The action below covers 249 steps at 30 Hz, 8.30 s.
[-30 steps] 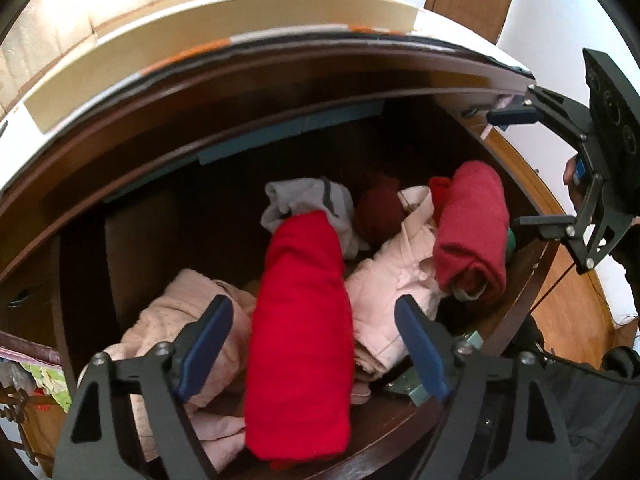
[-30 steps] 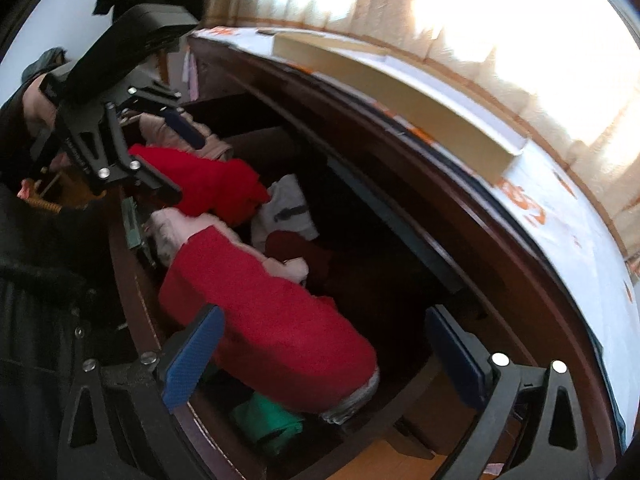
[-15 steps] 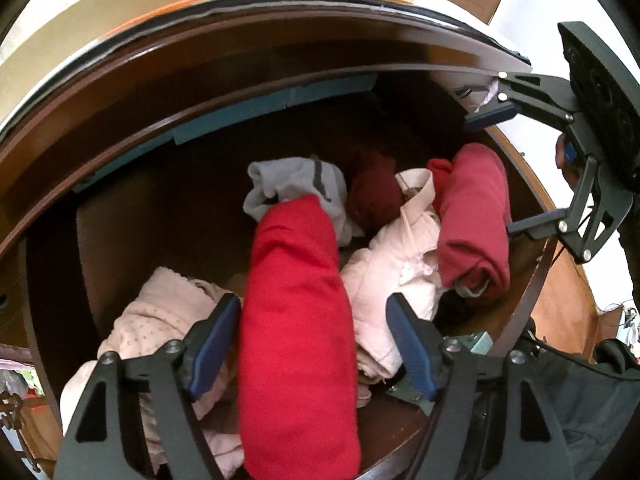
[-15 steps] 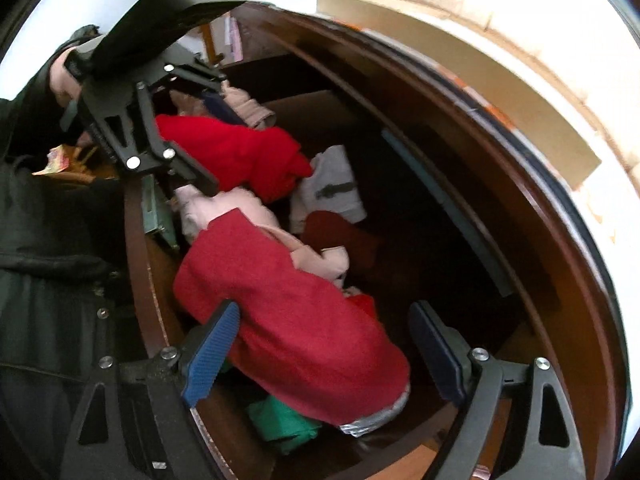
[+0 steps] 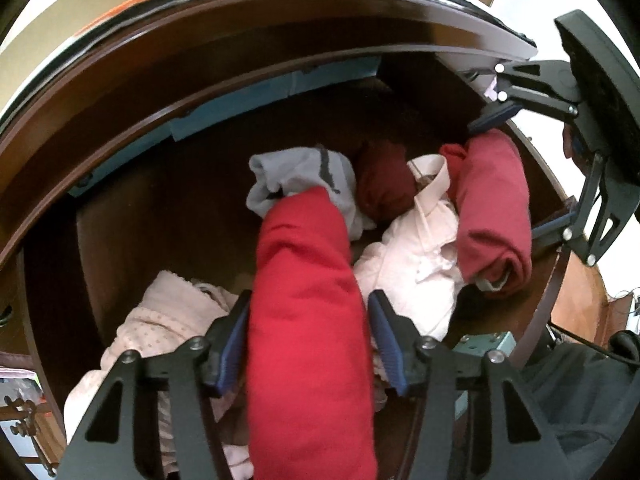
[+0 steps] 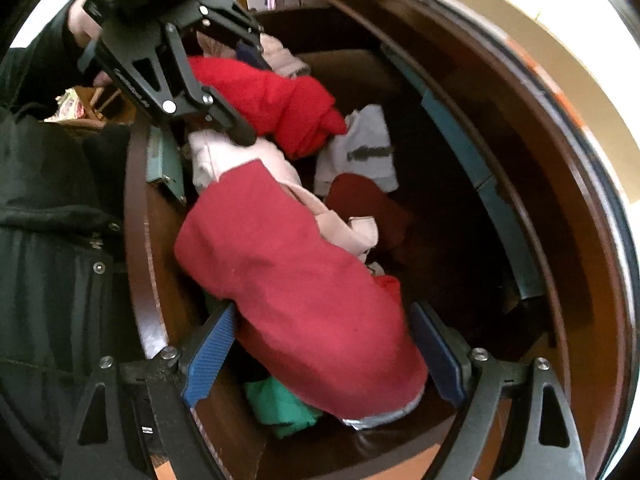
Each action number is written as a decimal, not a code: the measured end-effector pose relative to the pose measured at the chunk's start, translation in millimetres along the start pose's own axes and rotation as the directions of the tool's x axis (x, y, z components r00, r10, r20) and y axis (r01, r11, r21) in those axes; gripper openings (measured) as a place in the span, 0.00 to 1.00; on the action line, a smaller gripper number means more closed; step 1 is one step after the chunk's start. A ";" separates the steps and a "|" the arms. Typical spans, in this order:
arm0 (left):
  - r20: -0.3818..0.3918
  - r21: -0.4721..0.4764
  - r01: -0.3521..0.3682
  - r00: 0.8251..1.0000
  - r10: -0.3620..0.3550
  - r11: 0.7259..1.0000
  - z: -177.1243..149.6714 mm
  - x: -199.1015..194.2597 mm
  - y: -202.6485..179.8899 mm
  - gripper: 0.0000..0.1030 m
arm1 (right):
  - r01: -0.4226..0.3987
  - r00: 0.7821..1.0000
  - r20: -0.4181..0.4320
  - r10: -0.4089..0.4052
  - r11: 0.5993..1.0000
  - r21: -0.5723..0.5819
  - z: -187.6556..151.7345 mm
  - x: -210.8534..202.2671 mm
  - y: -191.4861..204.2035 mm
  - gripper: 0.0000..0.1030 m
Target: Take underwear out of drawer
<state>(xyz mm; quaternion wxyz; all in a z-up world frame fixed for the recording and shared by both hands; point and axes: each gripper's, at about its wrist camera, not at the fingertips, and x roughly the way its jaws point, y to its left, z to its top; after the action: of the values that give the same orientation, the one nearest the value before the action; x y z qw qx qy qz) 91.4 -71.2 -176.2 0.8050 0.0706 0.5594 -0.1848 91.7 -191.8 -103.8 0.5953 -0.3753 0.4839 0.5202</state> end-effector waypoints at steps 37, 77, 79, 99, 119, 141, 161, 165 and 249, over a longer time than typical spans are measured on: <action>0.377 -0.166 0.011 0.925 0.053 0.986 -22.6 -66.5 8.7 0.39 | -0.066 0.916 0.362 -0.170 0.828 0.556 -48.5 -56.9 8.6 0.40; 0.633 -0.181 -0.013 0.764 0.127 0.983 -37.5 -122.2 -2.0 0.39 | -0.238 0.757 0.590 -0.281 0.722 0.650 -32.9 -88.7 20.6 0.40; 0.639 -0.183 -0.015 0.758 0.131 0.983 -37.4 -124.8 -2.6 0.39 | -0.237 0.751 0.593 -0.289 0.721 0.652 -32.1 -91.0 20.4 0.40; 0.715 -0.184 -0.084 0.672 0.192 0.979 -38.3 -149.9 -13.2 0.39 | -0.185 0.688 0.620 -0.377 0.735 0.652 -27.7 -113.8 25.0 0.40; 0.782 -0.198 -0.117 0.580 0.229 0.973 -42.6 -164.3 -12.4 0.39 | -0.170 0.601 0.672 -0.433 0.752 0.637 -29.8 -133.9 30.6 0.40; 0.797 -0.201 -0.132 0.554 0.240 0.971 -7.6 -178.2 -7.1 0.39 | -0.162 0.565 0.682 -0.465 0.748 0.644 -2.7 -160.2 4.9 0.40; 0.757 -0.180 -0.153 0.609 0.236 0.972 50.8 -182.3 7.5 0.39 | -0.222 0.593 0.672 -0.444 0.713 0.666 31.1 -176.5 -55.1 0.40; 0.742 -0.183 -0.145 0.629 0.233 0.972 65.6 -180.7 12.7 0.39 | -0.233 0.599 0.668 -0.442 0.701 0.674 40.3 -177.8 -70.0 0.40; 0.480 -0.385 0.081 0.868 0.125 0.919 242.6 -98.7 101.1 0.58 | -0.095 0.826 0.333 -0.454 0.469 0.878 86.5 -115.1 -259.2 0.70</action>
<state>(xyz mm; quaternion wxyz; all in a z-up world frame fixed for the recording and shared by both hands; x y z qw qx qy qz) 311.4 -34.2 -5.8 0.9207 -0.1357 0.3588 -0.0713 363.6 -185.0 14.4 0.8621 0.0832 0.4508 0.2159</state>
